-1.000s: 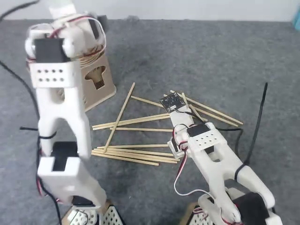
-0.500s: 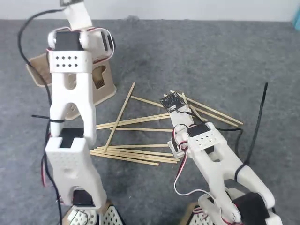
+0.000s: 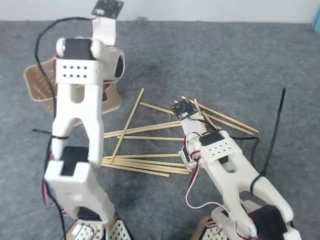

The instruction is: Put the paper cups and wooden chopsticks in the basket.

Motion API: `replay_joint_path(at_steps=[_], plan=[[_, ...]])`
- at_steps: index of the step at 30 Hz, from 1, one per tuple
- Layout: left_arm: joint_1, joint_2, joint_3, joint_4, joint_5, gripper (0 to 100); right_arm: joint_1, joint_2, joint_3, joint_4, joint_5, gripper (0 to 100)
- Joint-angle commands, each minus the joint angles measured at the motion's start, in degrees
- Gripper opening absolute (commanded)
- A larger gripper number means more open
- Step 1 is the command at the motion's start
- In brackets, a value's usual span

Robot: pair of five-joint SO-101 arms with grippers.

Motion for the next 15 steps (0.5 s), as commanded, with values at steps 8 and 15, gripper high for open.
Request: replay_joint_path(at_steps=[8,15], plan=[[-5.19,-12.75,17.01,2.81,-20.13,1,1.01,-2.42,-0.26,-1.01,0.79,0.9],[1.05,-19.78,29.85,2.73,-29.01,1,1.01,-2.42,-0.35,-1.01,0.79,0.9]])
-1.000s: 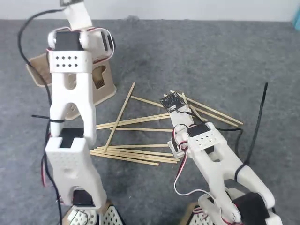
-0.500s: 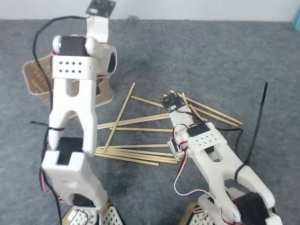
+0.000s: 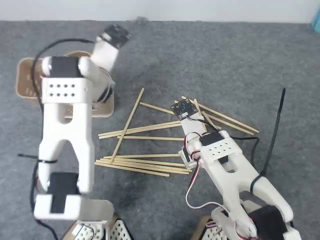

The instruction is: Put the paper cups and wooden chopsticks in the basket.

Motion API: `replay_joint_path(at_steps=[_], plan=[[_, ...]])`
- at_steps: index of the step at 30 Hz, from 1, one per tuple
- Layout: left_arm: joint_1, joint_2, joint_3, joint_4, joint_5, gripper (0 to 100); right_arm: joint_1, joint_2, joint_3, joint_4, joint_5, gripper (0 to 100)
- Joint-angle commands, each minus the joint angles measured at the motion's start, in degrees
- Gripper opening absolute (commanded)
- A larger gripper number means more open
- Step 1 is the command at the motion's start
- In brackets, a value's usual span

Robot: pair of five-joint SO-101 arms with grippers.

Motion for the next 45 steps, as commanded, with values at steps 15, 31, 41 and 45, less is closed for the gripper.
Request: replay_joint_path(at_steps=[15,31,41,45], plan=[[5.45,-5.36,-7.34,2.73,16.62,1,1.1,-2.42,-0.35,-1.01,0.79,0.9],[3.96,-0.97,-6.46,2.46,12.84,1,1.1,-2.42,-0.44,-1.01,0.79,0.9],[3.87,-1.41,-5.23,2.46,8.53,31,1.1,-2.42,-0.44,-1.01,0.79,0.9],[2.64,-1.49,-10.59,2.46,8.97,43,1.1,-2.42,-0.44,-1.01,0.79,0.9]])
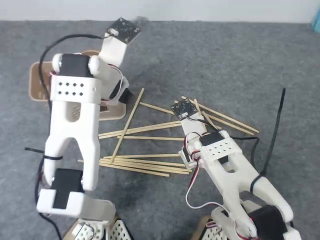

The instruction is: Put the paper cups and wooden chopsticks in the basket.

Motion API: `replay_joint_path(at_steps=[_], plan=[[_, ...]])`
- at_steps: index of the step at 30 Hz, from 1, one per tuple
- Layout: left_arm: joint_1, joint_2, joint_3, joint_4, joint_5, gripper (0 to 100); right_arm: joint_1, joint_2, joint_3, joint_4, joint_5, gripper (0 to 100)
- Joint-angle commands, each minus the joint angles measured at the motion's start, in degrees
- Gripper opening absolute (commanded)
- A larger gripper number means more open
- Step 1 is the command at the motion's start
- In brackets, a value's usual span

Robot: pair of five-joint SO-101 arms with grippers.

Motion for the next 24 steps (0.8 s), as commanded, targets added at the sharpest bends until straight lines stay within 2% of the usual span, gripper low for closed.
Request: replay_joint_path(at_steps=[1,7,15,20,24], plan=[[-2.11,-0.97,-7.52,1.67,-0.09,44,1.1,-2.42,-0.44,-1.01,0.62,0.9],[-6.86,-3.96,-17.71,1.67,-0.09,44,1.1,-2.42,-0.44,-1.1,0.62,0.9],[-12.4,-21.8,-18.51,1.67,-0.09,44,1.1,-2.33,-0.44,-1.63,0.62,0.9],[-20.31,-31.82,-12.35,1.67,-0.09,44,1.19,-2.33,-0.44,-1.45,0.44,0.9],[-29.45,-37.1,0.48,0.79,-0.09,44,1.19,-2.42,-0.18,-1.19,0.09,0.8]])
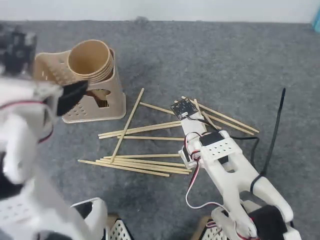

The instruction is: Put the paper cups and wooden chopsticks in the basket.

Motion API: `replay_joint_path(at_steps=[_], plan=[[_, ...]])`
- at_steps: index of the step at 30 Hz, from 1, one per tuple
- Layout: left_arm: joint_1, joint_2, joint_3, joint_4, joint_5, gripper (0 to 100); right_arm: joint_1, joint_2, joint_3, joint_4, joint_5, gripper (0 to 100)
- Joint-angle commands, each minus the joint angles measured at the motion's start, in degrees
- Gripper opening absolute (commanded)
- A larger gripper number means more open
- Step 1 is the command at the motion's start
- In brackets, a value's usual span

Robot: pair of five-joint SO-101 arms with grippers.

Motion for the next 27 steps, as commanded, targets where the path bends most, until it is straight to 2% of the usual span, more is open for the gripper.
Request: replay_joint_path(at_steps=[1,6,9,14,18,20,22,27], plan=[[-10.29,-5.27,14.11,-0.35,0.0,44,1.01,-2.51,-0.26,-0.04,-0.53,0.8],[-22.07,-8.53,35.91,-13.89,2.73,44,1.01,-2.42,-3.34,0.84,-10.37,0.9],[-26.46,-10.11,48.4,-21.89,4.75,44,0.66,-2.42,-8.0,2.86,-13.71,0.9],[-27.34,-11.87,70.9,-32.62,11.78,44,-1.54,-2.42,-15.74,4.44,-14.77,1.0],[-27.52,-12.84,86.46,-45.45,18.9,44,-4.09,-0.75,-21.45,1.89,-14.68,2.8],[-27.6,-13.27,90.68,-50.46,20.22,44,-6.11,3.03,-24.26,-0.66,-14.68,8.9],[-28.57,-13.19,90.86,-50.81,20.48,44,-7.78,9.1,-27.6,-3.47,-14.68,14.2],[-26.99,-12.66,90.95,-53.19,23.38,44,-10.33,30.64,-43.43,-4.88,-14.33,11.9]])
